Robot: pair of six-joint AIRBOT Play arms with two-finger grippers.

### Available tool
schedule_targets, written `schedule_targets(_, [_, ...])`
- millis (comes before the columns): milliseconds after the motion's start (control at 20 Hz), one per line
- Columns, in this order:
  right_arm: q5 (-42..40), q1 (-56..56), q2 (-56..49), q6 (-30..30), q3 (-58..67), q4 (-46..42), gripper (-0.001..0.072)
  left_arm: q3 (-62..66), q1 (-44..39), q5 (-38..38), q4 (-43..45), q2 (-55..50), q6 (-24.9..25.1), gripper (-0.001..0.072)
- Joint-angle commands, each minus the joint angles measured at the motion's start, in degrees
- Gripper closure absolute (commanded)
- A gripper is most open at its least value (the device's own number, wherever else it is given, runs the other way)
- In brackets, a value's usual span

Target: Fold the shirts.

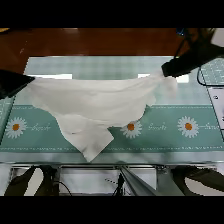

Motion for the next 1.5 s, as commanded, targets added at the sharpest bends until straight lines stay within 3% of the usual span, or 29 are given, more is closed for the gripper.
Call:
schedule_targets(0, [-11.61,-0.02,-6.16,0.02,-0.11,0.81,0.0688,-6.03,-3.63,16.65,0.09,-3.85,11.28,0.0688])
schedule_targets(100, [-15.82,-0.02,-8.55,0.81,-0.13,0.74,0.0688,-6.03,-5.09,20.94,0.11,-7.5,13.49,0.0688])
schedule_targets(350, [-17.59,-0.02,-15.82,3.85,-0.13,0.28,0.0687,-6.21,-11.52,21.9,0.28,-20.72,20.35,0.0688])
schedule_targets(500, [-18.16,-0.02,-19.02,3.85,-0.13,-1.46,0.0685,-6.21,-13.29,23.32,-0.02,-27.71,20.33,0.0688])
schedule_targets(550, [-18.62,-0.02,-19.63,3.85,-0.13,-1.84,0.0638,-6.21,-13.27,23.32,-0.37,-29.16,19.34,0.0687])
schedule_targets(650, [-20.04,-0.02,-19.76,3.82,-0.07,-3.5,0.0477,-5.95,-12.94,23.52,-1.97,-30.69,18.75,0.0679])
schedule_targets(700, [-20.35,-0.02,-19.52,3.67,0.13,-5.38,0.0375,-5.66,-12.57,24.26,-3.19,-30.64,18.75,0.0636])
schedule_targets(750, [-19.91,-0.02,-19.08,3.13,0.68,-8.31,0.0289,-4.61,-11.69,24.59,-3.98,-30.6,18.73,0.0513])
schedule_targets(800, [-18.49,-0.02,-18.25,2.1,1.38,-13.0,0.0225,-2.75,-10.45,24.3,-3.96,-30.6,18.62,0.0301])
schedule_targets(850, [-18.36,-1.05,-16.63,2.67,1.46,-15.19,0.0214,-0.24,-8.5,22.53,-3.85,-30.56,18.08,0.0153])
schedule_targets(950, [-17.66,-5.84,-13.25,3.13,1.46,-15.87,0.0216,5.64,-2.93,16.55,-1.55,-30.53,16.37,0.0154])
schedule_targets(1000, [-15.63,-9.6,-12.11,3.15,1.33,-15.52,0.0217,8.2,-0.02,13.07,3.48,-30.49,11.45,0.0155])
schedule_targets(1100, [-10.91,-18.01,-10.62,3.13,-1.18,-12.15,0.0245,9.4,3.87,5.57,17.22,-30.25,1.68,0.0156])
schedule_targets(1150, [-9.27,-22.21,-9.88,2.6,-4.0,-8.39,0.0258,8.02,4.44,2.78,22.86,-30.12,0.0,0.0156])
schedule_targets(1200, [-8.33,-26.45,-8.83,0.79,-8.26,-3.17,0.0267,5.05,4.39,1.36,26.23,-29.73,0.04,0.0156])
schedule_targets(1350, [-9.84,-34.8,-3.69,-6.32,-23.91,12.63,0.0266,-6.27,4.39,3.65,24.74,-28.59,0.87,0.0155])
schedule_targets(1400, [-11.1,-36.3,-1.9,-9.31,-28.55,18.49,0.0251,-9.03,4.39,4.46,23.43,-28.61,2.27,0.0149])
schedule_targets(1450, [-12.04,-37.2,-0.35,-11.98,-32.87,24.39,0.0185,-11.21,4.39,4.92,22.34,-28.61,3.54,0.0144])
